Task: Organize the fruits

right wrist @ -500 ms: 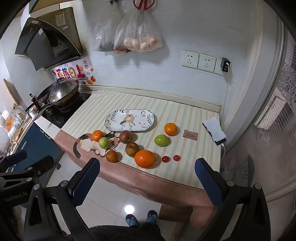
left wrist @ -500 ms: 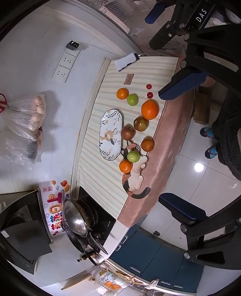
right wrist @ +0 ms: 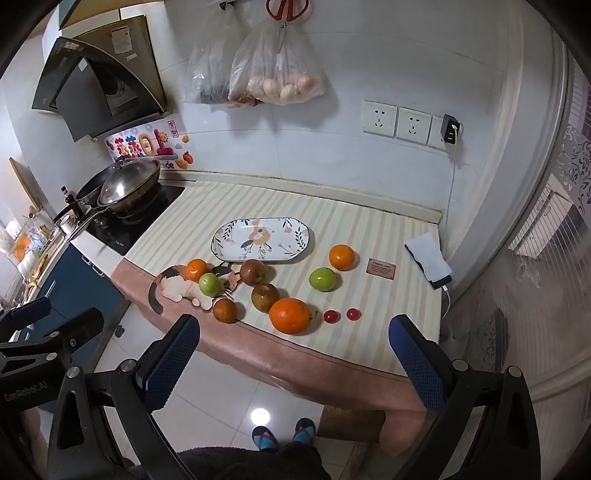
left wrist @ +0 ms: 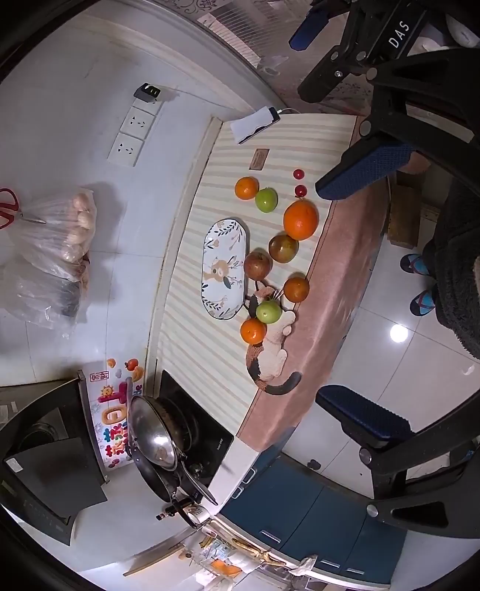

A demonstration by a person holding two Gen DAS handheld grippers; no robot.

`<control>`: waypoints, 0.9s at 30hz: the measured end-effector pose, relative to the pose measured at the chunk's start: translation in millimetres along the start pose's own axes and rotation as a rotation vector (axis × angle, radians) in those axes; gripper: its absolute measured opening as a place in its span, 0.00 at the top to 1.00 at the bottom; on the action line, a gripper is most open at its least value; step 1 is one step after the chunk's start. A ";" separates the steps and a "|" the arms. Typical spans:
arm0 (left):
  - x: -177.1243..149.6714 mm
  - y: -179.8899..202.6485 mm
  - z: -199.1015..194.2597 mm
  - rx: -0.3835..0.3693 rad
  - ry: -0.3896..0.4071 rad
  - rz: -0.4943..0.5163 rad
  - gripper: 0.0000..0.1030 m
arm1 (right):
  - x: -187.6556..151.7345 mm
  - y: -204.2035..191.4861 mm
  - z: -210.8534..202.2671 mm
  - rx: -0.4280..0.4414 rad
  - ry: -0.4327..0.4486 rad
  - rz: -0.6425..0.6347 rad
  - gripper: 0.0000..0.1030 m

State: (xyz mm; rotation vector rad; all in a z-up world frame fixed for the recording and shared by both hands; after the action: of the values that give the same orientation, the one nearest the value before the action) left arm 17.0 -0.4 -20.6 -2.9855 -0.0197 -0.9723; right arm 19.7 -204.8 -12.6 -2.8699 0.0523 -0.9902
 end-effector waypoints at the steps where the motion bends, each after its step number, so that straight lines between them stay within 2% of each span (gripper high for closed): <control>1: -0.1 -0.1 -0.1 0.000 0.001 0.000 0.00 | -0.3 0.2 -0.5 0.001 0.001 0.002 0.00; 27: 4.8 2.3 -10.1 0.000 0.010 0.001 0.00 | 7.2 -2.1 -9.0 0.007 0.014 -0.001 0.00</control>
State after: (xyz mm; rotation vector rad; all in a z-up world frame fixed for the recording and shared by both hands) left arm 14.9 -2.7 -9.6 -2.9798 -0.0186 -0.9873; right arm 19.8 -203.9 -1.0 -2.8569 0.0488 -1.0091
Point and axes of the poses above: each gripper's, at about its wrist camera, not at the fingertips, and z roughly the way its jaws point, y to its right, x to its top, the point moved 3 cm from there along z, roughly the way its jaws point, and after that the axes turned 2 degrees about y, right-handed, at the moved point
